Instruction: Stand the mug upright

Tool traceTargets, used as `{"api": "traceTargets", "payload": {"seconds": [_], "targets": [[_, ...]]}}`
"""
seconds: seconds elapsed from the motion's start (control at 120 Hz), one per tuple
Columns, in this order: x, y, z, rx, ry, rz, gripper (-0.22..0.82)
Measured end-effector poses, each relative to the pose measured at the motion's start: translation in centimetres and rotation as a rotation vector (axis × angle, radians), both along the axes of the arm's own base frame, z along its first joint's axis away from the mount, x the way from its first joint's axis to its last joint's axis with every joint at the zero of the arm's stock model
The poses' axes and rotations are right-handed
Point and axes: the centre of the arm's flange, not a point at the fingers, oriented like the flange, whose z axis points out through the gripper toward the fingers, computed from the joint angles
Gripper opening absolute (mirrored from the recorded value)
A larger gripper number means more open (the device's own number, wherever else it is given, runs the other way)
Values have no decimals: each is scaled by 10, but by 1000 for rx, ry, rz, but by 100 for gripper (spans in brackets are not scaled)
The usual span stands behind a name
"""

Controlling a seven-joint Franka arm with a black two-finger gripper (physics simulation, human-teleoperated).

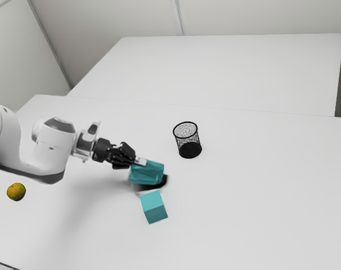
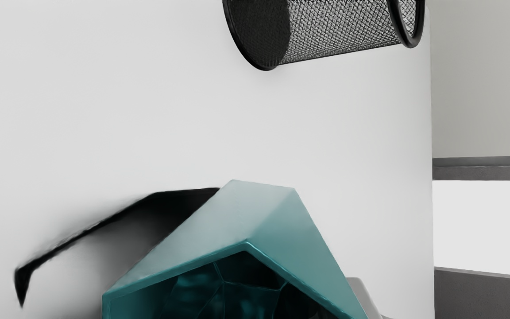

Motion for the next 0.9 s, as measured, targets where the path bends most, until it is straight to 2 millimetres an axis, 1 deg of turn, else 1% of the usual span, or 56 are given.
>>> {"api": "traceTargets", "payload": {"seconds": [0.1, 0.283, 0.4, 0.483, 0.542, 0.658, 0.9], "targets": [[0, -1, 13, 14, -22, -10, -15], [0, -5, 58, 98, -75, -78, -16], [9, -5, 90, 187, -92, -157, -16], [18, -4, 117, 277, -93, -225, -17], [20, -2, 129, 343, -76, -265, -17], [16, 1, 140, 474, -13, -320, -17], [14, -2, 138, 685, 104, -357, -18]]}}
